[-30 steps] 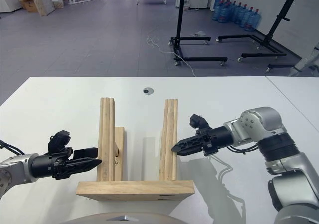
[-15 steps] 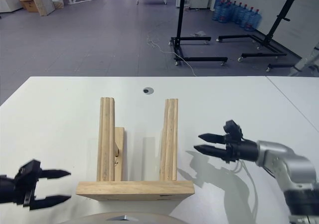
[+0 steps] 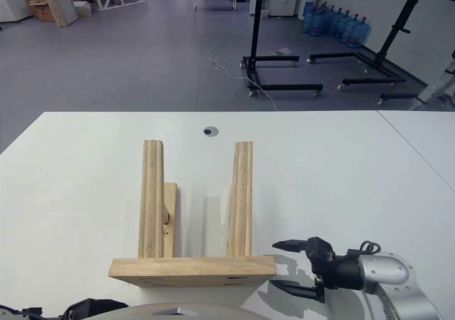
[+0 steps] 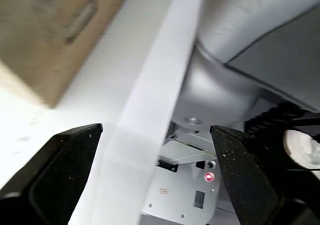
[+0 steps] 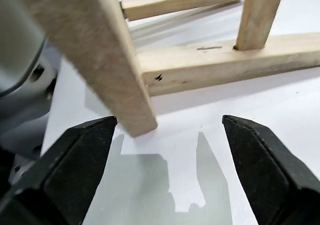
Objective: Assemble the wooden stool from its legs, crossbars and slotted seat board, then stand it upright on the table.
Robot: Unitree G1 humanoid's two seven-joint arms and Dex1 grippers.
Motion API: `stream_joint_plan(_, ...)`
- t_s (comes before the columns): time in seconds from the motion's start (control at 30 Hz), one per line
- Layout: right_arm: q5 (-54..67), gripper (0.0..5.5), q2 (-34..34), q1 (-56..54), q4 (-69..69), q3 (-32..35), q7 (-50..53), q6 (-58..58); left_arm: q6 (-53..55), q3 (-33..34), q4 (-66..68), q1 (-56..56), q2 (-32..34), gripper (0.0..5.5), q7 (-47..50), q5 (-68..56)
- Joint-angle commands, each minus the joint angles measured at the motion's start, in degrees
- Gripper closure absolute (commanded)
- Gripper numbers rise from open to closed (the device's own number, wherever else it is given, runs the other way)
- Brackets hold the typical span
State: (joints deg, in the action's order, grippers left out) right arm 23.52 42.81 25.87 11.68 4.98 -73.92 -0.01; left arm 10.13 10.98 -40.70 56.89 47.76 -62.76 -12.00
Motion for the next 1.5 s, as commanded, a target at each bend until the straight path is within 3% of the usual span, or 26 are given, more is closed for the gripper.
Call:
stream_joint_plan(0.03, -1.0, 1.60, -2.4, -2.9, -3.2, -3.5, 1.0, 0.0, 1.9, 3.0, -1.0, -3.4, 0.4, 1.55, 1.9, -1.0)
stream_joint_plan(0.37, -2.6, 1.60, -8.6, -15.2, -22.8, -4.8, 2.7, -7.7, 4.6, -8.9, 4.2, -18.5, -3.6, 1.55, 9.4, 2.7)
stream_joint_plan(0.63, -4.5, 1.60, -13.5, -22.4, -20.3, -5.1, 13.5, -4.8, 3.9, -14.7, 10.3, -29.1, -4.5, 1.55, 11.3, 4.7)
stream_joint_plan(0.8, -4.2, 1.60, -11.4, -27.2, -21.8, -0.7, 18.8, -3.2, 3.4, -17.8, 12.1, -33.1, -5.2, 1.55, 11.7, 5.3)
stream_joint_plan(0.97, -0.3, 1.60, -1.7, -21.5, -19.8, 3.2, 8.3, 0.3, 3.1, -18.5, 12.0, -32.9, -5.4, 1.55, 12.7, 5.4)
stream_joint_plan(1.13, 2.6, 1.60, 8.1, -9.4, -10.7, 1.1, -6.4, 6.5, 2.8, -18.2, 11.9, -31.6, -5.8, 1.55, 14.3, 5.6)
stream_joint_plan(1.33, 5.5, 1.60, 4.4, -8.7, 1.3, -2.3, -2.3, 12.8, 2.6, -18.6, 12.4, -32.5, -5.8, 1.55, 14.4, 5.4)
stream_joint_plan(1.5, 3.1, 1.60, -3.0, -12.3, -0.1, -4.5, 4.9, 10.3, 2.1, -19.0, 13.7, -34.1, -5.8, 1.55, 14.4, 5.9)
